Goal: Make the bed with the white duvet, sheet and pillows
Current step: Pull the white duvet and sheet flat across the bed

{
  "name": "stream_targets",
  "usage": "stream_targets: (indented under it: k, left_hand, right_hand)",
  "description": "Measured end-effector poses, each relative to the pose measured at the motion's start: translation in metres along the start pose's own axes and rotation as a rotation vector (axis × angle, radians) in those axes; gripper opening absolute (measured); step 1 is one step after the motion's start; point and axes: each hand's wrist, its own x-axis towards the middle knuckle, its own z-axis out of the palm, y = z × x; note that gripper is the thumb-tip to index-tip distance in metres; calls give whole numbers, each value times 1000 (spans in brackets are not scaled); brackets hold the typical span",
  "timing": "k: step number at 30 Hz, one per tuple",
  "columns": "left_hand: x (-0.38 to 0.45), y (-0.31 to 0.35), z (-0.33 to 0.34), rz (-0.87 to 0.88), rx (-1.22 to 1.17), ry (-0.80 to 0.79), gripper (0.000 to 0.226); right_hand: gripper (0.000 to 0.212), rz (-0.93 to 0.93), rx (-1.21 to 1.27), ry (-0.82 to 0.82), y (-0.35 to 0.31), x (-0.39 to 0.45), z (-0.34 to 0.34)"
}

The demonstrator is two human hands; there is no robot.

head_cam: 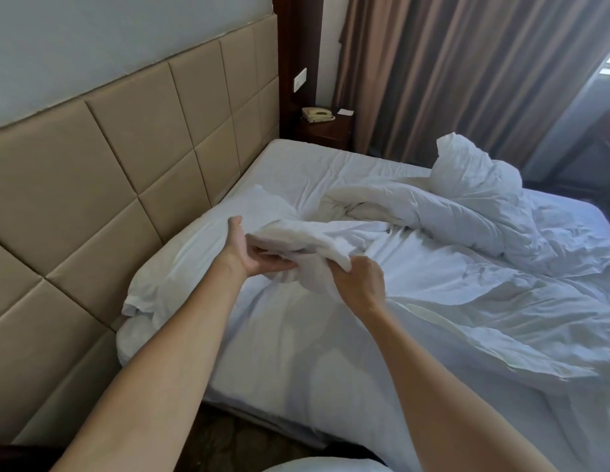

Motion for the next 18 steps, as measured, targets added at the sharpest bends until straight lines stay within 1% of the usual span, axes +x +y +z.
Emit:
stream_targets:
  k: [1, 2, 3, 4, 5, 6, 7, 8, 9, 11, 13, 14, 15, 16, 18]
  left_hand:
    - [1, 5, 6, -17, 123, 18, 95]
    - [7, 8, 9, -17, 255, 77, 93]
    - [12, 9, 11, -7, 354, 143, 83]
    - [16, 8, 12, 28, 462, 210, 68]
    - [20, 6, 13, 90, 537, 275, 55]
    - [24, 5, 11, 175, 604, 362, 49]
    - [28, 5, 8, 262, 634, 436, 48]
    - [25, 6, 9, 328, 641, 479, 47]
    - [27, 10, 7, 373, 625, 502, 45]
    - [22, 22, 6, 422, 595, 519, 41]
    - [22, 37, 5, 486, 567, 559, 41]
    - [20, 44, 6, 513, 572, 576, 41]
    - [18, 49, 6, 551, 576, 583, 40]
    - [15, 54, 5, 585, 586, 580, 39]
    - [10, 60, 1, 631, 618, 545, 41]
  right_hand:
    - [46, -23, -24, -46, -5, 0, 6]
    - [47, -51, -67, -90, -11, 0, 13]
    - [48, -89, -123, -125, -15, 2, 19]
    - [51, -136, -177, -151, -19, 3, 25]
    - [53, -185, -215, -172, -22, 6, 31]
    - [56, -219, -228, -200, -24, 8, 36]
    - [57, -234, -216, -239, -26, 12, 42]
    - [59, -231, -186, -285, -27, 16, 46]
    - [60, -226, -146, -331, -27, 20, 49]
    - [58, -275, -24, -418, -28, 33, 54]
    - [52, -326, 171, -493, -32, 51, 64]
    - [49, -315, 267, -501, -34, 64, 71]
    - [46, -297, 309, -482, -38, 77, 78]
    - [39, -292, 307, -451, -43, 88, 85]
    - [17, -318, 204, -316, -51, 113, 96]
